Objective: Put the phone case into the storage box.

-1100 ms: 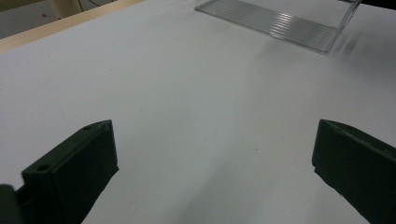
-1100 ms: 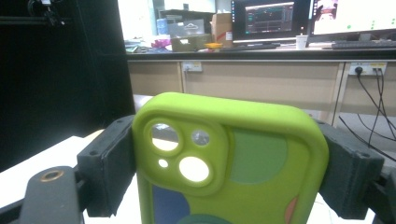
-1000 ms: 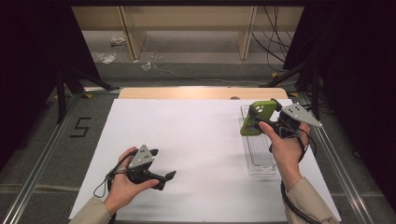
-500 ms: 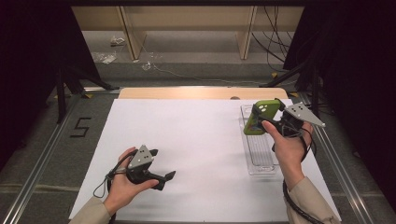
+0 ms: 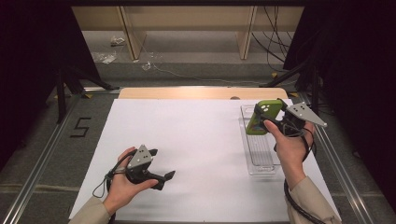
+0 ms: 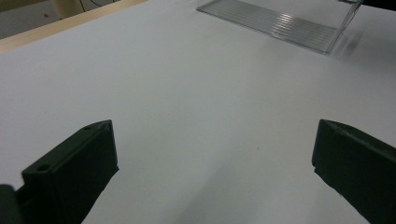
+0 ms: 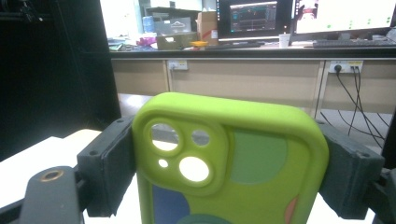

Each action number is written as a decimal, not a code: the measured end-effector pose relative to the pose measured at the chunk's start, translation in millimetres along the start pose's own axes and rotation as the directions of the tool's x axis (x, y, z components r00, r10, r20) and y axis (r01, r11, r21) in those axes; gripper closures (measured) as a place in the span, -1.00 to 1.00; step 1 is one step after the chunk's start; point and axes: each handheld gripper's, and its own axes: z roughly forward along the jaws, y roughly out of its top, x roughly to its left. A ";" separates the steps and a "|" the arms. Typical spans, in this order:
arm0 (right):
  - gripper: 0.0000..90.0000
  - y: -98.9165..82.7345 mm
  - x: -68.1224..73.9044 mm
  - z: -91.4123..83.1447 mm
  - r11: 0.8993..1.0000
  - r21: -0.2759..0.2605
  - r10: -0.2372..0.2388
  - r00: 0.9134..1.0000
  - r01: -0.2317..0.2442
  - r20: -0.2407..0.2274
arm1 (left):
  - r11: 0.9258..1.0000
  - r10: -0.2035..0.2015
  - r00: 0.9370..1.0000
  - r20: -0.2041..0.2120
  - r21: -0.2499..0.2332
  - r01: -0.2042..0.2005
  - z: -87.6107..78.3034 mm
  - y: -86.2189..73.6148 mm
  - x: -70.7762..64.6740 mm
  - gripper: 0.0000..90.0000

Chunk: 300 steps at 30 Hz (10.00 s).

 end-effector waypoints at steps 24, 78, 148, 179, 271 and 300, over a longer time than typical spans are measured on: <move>-0.60 -2.4 -9.3 0.3 1.000 0.008 0.000 0.999 0.000 0.033 | 1.000 -0.003 1.000 -0.007 -0.005 0.003 -1.0 -1.6 2.2 -1.00; -0.60 -9.9 -15.0 21.4 0.997 0.052 -0.057 0.997 0.054 0.060 | 1.000 -0.012 1.000 -0.013 -0.005 0.012 0.6 -2.4 3.9 -1.00; -0.60 -16.6 -21.5 54.2 0.990 0.130 -0.055 0.996 0.046 0.067 | 1.000 -0.015 1.000 -0.013 -0.005 0.015 0.9 -2.7 4.2 -1.00; -0.60 -19.3 -24.8 68.3 0.985 0.162 -0.070 0.995 0.057 0.077 | 1.000 -0.020 1.000 -0.010 -0.006 0.020 1.0 -2.8 4.1 -1.00; -0.60 -20.4 -35.3 109.3 0.972 0.233 -0.061 0.991 0.031 0.122 | 1.000 -0.019 1.000 -0.006 -0.007 0.019 1.1 -2.5 4.4 -1.00; -0.60 -27.0 -40.8 121.6 0.967 0.254 -0.055 0.988 0.016 0.146 | 1.000 -0.023 1.000 -0.003 -0.007 0.023 1.6 -2.8 4.7 -1.00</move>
